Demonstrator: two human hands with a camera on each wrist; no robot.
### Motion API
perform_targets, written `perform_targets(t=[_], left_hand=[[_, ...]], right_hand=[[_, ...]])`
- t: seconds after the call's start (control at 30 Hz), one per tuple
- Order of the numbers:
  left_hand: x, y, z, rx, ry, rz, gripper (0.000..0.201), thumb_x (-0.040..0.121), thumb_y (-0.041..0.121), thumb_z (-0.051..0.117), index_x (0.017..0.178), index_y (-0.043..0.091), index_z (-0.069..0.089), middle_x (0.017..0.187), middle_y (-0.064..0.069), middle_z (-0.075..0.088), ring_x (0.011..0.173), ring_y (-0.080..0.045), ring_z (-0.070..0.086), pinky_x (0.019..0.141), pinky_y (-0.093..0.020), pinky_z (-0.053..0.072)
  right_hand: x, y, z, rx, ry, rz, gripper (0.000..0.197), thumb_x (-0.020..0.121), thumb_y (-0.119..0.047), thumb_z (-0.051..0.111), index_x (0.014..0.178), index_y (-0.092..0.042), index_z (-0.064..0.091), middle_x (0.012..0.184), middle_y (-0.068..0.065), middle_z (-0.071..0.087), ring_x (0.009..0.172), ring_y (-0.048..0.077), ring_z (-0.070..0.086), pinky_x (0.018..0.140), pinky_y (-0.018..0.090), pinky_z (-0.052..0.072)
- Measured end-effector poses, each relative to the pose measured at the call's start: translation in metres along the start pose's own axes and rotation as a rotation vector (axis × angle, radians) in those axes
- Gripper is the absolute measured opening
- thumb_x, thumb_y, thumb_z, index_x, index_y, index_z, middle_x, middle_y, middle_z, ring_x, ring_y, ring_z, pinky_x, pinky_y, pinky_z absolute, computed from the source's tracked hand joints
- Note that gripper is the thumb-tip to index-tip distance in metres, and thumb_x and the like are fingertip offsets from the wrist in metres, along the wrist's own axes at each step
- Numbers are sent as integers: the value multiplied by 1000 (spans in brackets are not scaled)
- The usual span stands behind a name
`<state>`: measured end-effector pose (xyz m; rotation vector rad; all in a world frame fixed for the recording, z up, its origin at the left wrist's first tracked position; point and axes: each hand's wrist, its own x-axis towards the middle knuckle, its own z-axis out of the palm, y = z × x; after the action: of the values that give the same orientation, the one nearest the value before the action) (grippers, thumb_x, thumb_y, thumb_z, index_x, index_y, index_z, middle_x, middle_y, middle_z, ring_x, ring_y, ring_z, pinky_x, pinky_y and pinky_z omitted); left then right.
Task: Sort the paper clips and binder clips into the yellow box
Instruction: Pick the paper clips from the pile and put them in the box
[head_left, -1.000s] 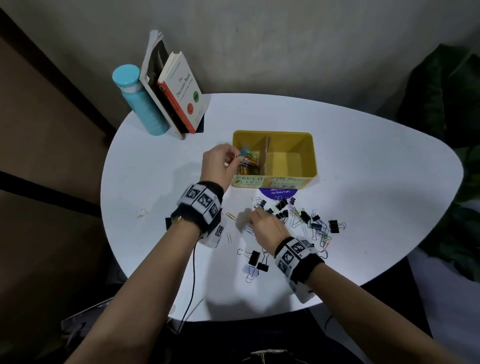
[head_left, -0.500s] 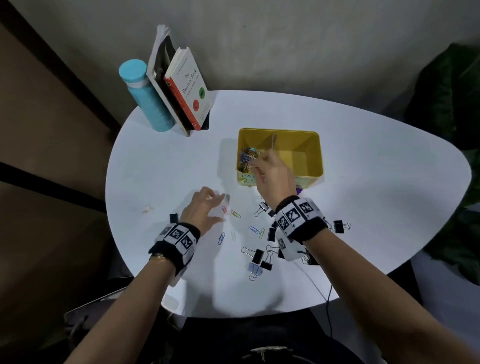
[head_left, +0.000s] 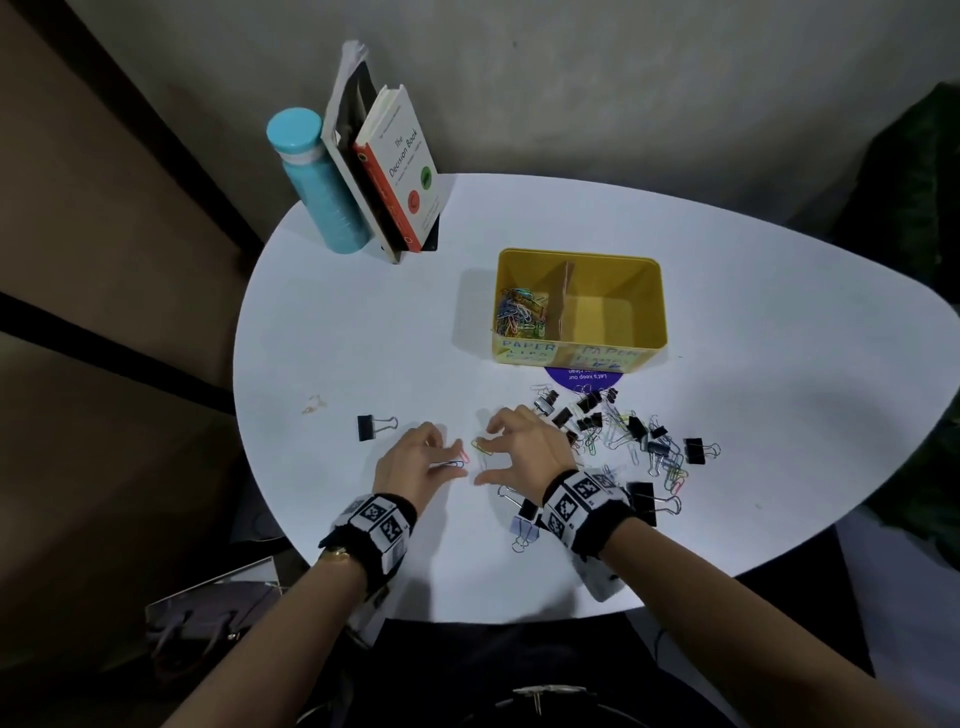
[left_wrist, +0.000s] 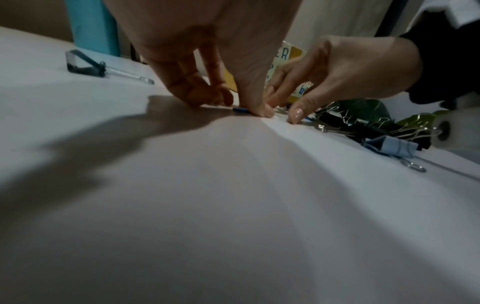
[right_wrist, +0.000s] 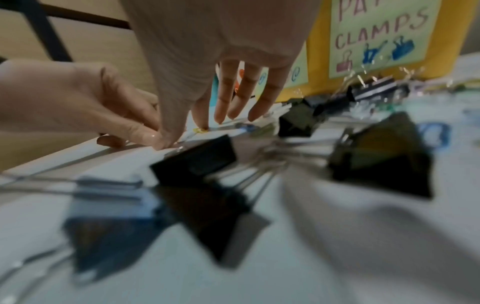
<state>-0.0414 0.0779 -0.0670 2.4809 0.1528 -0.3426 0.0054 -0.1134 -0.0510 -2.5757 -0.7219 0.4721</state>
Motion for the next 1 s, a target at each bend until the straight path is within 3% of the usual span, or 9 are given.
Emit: perform_targets(t=[0.13,0.23,0.43,0.57,0.63,0.7,0.83,0.93,1.0], left_hand=[[-4,-1,5,-114,89,83,7,74,28,76,78,22,75,69,7,58,70,-15,53,61,-33,49],[-7,3,5,-126,138,87,13,74,24,77,70,13,70,66,9,52,68,-11,48,59,-29,47],[-7,10,6,-63,140,93,13,80,26,70,78,14,65,75,8,53,78,-15,53,62,-32,49],[-6,9,12,33,180,110,17,78,23,72,73,11,61,80,-5,59,80,-11,46,46,-29,45],[-7,11,14,73,178,121,17,74,17,77,69,10,61,76,-6,59,77,-14,50,42,-24,40],[-9,12,15,88,185,141,18,70,13,79,72,10,62,73,-5,61,71,-20,59,43,-23,44],[-12,-1,15,-101,211,122,19,75,12,76,92,14,67,85,0,66,77,-17,62,66,-32,55],[-14,-5,15,-266,236,58,11,71,7,78,77,14,71,78,7,64,71,-9,61,69,-32,55],[-12,-6,17,-293,238,51,11,70,4,79,71,13,71,75,5,62,70,-13,61,69,-33,54]], right_hand=[[-2,-3,12,221,139,171,21,67,-42,79,83,-28,76,90,-10,63,86,12,57,63,25,43],[-2,0,14,286,191,188,14,68,-36,81,75,-25,76,79,-8,63,76,14,59,58,24,42],[-2,-5,14,85,206,100,10,77,-26,75,78,-20,67,85,-4,61,87,15,57,52,25,39],[-7,-3,16,-96,185,-24,20,69,-20,81,72,-15,62,76,0,60,73,19,60,39,22,35],[-9,4,17,-168,186,-69,22,69,-18,81,73,-12,61,72,2,60,67,20,59,40,24,37],[-13,7,12,-173,198,-80,21,70,-13,80,72,-11,60,69,3,60,64,22,60,40,23,36],[4,3,-39,80,420,123,4,90,-9,61,86,-8,62,83,5,62,60,19,60,48,26,45],[34,7,-91,212,692,176,7,92,-15,59,94,-9,62,92,4,63,71,15,60,63,27,52],[53,13,-114,236,722,182,10,88,-16,64,96,-10,63,96,3,63,72,11,61,66,26,54]])
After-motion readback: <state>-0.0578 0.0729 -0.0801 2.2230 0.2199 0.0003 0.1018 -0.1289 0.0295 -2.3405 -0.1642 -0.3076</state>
